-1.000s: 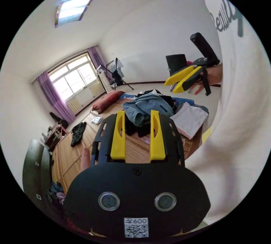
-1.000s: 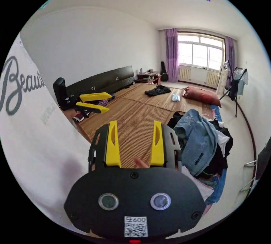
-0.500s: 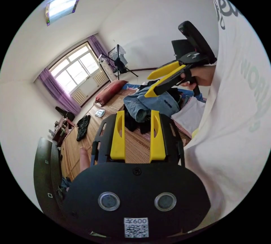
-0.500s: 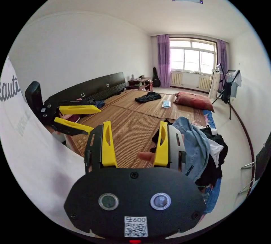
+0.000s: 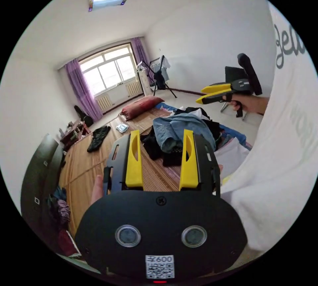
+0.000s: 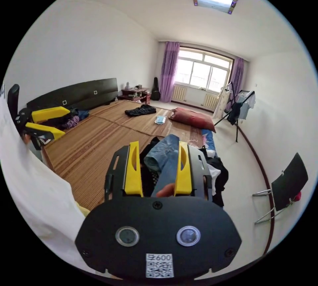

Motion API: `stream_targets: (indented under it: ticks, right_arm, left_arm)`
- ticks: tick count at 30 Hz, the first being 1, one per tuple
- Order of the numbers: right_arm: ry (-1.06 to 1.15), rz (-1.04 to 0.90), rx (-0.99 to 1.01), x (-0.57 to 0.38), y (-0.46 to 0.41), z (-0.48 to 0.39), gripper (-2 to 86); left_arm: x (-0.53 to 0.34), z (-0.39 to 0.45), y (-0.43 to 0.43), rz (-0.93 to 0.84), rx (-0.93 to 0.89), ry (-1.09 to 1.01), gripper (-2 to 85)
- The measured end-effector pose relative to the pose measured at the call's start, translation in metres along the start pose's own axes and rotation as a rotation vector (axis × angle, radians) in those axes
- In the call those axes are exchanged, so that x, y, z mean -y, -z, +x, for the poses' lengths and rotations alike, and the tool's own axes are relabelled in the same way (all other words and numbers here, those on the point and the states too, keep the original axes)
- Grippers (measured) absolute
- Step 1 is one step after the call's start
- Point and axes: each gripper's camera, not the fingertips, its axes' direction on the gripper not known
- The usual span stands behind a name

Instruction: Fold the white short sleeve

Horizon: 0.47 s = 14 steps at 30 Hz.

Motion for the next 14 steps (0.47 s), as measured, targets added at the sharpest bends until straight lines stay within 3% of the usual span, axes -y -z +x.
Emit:
stream_targets:
  ticks: [6, 14]
  right_arm:
    - [0.029, -0.163, -0.092, -0.019, -0.117, 0.083, 18.9]
    - [-0.213, -0.348, -0.075, -0.023, -0.305, 0.247, 22.3]
  left_arm:
    - [0.039, -0.003, -0.016, -0.104, -0.002, -0.010, 17.4]
    - [0.076, 0.012, 0.003, -0.291, 0.147, 0.046, 18.5]
